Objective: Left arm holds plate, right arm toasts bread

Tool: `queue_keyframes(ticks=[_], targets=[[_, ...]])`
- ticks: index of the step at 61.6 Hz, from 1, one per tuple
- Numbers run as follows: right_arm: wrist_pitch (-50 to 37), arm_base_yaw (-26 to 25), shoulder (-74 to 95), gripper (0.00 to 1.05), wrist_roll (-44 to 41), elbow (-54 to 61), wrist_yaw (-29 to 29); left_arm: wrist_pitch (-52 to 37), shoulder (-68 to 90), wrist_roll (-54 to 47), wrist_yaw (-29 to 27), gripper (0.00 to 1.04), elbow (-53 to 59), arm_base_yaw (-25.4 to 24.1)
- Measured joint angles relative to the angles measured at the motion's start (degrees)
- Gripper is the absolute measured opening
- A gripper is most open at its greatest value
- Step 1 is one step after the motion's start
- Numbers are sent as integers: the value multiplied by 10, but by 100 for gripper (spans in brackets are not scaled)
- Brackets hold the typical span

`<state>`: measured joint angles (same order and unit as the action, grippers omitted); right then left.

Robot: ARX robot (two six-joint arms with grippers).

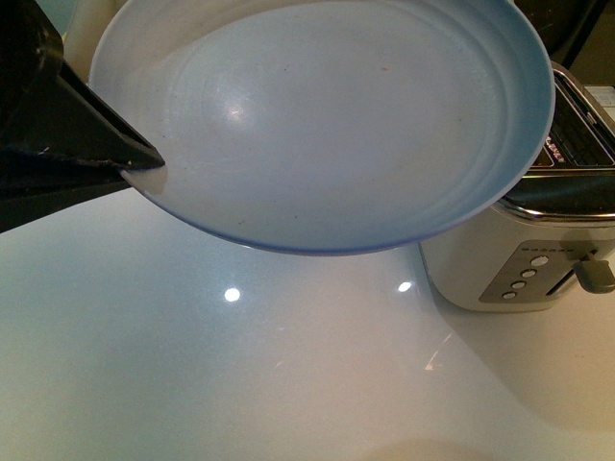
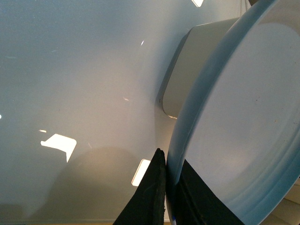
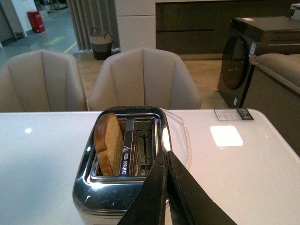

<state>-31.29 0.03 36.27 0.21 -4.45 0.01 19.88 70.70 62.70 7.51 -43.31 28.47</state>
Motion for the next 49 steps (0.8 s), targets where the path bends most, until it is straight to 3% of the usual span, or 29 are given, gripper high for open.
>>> queue_keyframes(ticks=[23,49], targets=[[45,0,-91,2,0,34,0,0,-1,-3,0,3,2,-2],[153,0,-204,2,0,34,0,0,-2,-4,0,3,2,-2]])
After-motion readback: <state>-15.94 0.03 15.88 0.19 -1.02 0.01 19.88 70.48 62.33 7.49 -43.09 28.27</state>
